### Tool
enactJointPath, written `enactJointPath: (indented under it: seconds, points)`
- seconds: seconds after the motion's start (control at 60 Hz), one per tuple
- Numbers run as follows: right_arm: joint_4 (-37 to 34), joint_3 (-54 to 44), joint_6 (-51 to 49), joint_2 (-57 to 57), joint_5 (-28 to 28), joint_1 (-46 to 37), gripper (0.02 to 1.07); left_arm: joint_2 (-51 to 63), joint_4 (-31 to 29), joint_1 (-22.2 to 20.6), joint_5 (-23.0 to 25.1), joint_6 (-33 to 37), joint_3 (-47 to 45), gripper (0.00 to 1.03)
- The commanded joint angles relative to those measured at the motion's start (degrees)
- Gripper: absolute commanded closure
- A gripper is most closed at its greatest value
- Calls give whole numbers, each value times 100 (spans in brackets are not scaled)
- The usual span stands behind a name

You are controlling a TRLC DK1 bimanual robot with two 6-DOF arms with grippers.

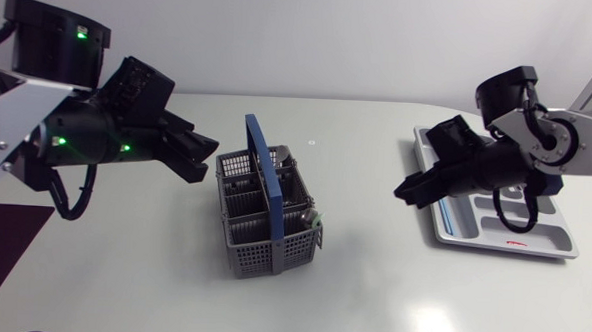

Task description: Unload the cutlery basket into the drawer organizer.

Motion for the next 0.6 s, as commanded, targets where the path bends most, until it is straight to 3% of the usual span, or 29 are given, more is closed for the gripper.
enactJointPath:
  seconds: [0.0, 0.083, 0.2, 0.583]
  points:
    - [84, -322, -56, -167, -31, 458, 52, 504, 228, 252, -70, 62, -147, 37]
    - [259, -393, 111, -106, -22, 862, 52, 1234, 571, 595, -70, 53, -41, 37]
    - [541, -384, 278, 131, -22, 1249, 52, 2148, 571, 912, -70, -35, 372, 37]
    - [910, -234, 655, 588, -58, 1979, 52, 2816, 579, 745, 0, -184, 697, 37]
